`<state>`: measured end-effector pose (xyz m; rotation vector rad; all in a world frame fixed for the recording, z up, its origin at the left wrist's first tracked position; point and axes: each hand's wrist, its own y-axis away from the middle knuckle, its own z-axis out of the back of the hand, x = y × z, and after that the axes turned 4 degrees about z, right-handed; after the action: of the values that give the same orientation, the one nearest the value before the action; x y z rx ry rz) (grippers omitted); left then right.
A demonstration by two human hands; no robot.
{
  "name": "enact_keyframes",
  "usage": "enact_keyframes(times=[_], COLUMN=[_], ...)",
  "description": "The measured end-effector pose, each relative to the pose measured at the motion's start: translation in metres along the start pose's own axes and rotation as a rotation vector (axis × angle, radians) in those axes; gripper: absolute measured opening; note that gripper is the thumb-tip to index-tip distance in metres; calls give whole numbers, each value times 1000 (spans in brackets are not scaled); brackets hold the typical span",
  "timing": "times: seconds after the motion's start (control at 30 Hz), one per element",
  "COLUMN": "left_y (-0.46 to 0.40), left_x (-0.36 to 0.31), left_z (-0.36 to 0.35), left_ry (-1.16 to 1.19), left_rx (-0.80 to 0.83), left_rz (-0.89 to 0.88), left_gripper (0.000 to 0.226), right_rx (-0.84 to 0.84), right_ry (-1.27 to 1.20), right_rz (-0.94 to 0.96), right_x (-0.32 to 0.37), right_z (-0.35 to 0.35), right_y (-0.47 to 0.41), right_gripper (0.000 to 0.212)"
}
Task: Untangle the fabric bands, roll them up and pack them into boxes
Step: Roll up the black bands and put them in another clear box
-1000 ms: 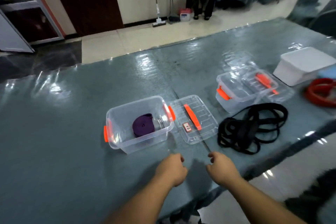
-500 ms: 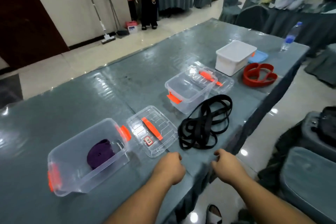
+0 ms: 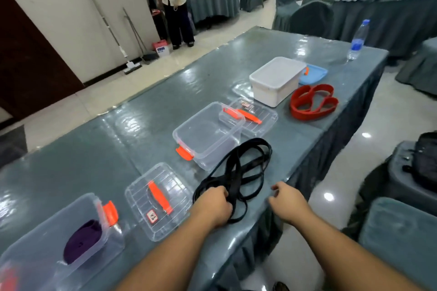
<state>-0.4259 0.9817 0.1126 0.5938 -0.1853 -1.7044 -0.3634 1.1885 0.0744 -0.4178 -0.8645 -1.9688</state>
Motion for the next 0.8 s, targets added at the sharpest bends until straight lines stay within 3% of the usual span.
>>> enact_keyframes(times=[0.27,0.67,0.8], left_y=[-41,-117,-131], left_x=[-54,-36,-9], left_z=[4,7,8], left_ry=[-23,94,126], left_rx=[8,76,110], left_rz=[35,93,154], left_gripper=[27,33,29], right_rx=[44,177,237], right_ry=[43,213,279], right_rz=[49,111,168], right_x=[-19,18,36], right_z=[41,37,22], right_y=[-50,-117,-140], right_gripper=[41,23,39])
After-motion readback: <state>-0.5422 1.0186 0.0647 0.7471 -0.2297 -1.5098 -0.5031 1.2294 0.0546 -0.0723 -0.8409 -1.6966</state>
